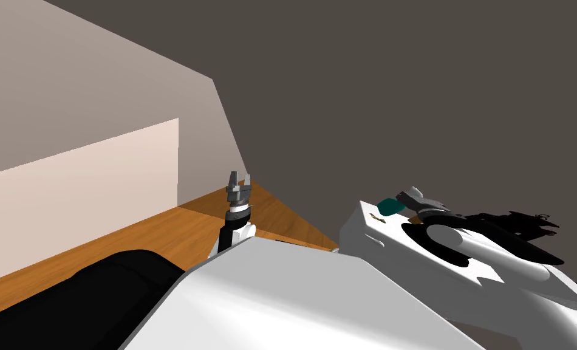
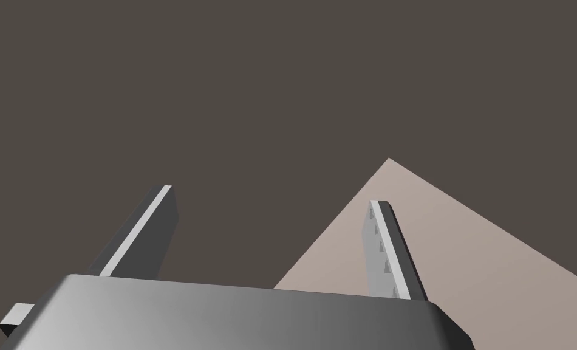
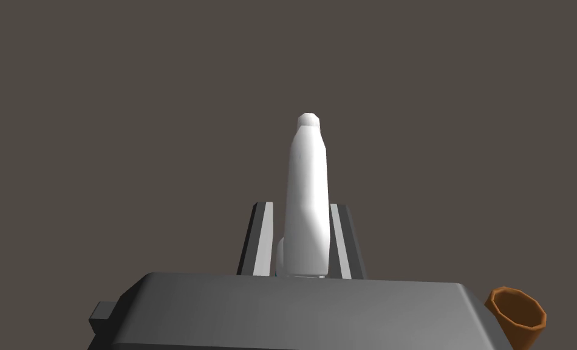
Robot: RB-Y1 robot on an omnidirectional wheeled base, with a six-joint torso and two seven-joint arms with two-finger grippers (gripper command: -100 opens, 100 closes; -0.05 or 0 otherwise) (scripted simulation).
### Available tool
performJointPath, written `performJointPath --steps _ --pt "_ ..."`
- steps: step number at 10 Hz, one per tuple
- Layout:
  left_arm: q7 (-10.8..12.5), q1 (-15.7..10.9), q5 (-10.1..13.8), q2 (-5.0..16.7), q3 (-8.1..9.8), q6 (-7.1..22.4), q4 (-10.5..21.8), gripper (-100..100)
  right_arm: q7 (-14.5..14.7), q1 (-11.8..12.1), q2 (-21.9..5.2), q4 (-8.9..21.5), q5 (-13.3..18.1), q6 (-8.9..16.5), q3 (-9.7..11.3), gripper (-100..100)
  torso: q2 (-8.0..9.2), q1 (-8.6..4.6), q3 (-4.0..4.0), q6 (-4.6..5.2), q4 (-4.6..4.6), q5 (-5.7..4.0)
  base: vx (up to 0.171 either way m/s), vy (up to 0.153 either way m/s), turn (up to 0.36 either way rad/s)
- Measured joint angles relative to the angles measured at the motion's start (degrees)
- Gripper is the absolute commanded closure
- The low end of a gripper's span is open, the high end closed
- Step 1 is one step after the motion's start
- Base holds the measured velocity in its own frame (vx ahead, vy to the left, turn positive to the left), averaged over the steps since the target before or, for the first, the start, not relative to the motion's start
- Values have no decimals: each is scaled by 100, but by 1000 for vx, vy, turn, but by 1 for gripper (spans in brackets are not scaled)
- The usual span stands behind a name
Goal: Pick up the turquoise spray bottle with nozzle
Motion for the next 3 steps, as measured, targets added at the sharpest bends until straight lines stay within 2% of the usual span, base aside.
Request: performJointPath --steps 1,2,3 --pt "0 0 0 0 0 0 0 0 -105 219 1 -206 15 2 -138 100 0 10 1 -8 2 7 5 17 108" --pt "0 0 0 0 0 0 0 0 -181 379 -60 -267 -11 -7 -194 100 -2 6 -1 -1 -1 3 0 0 0" --pt "0 0 0 0 0 0 0 0 -194 394 -67 -267 -17 -12 -197 0 -5 -1 -3 -2 -2 2 0 0 0"
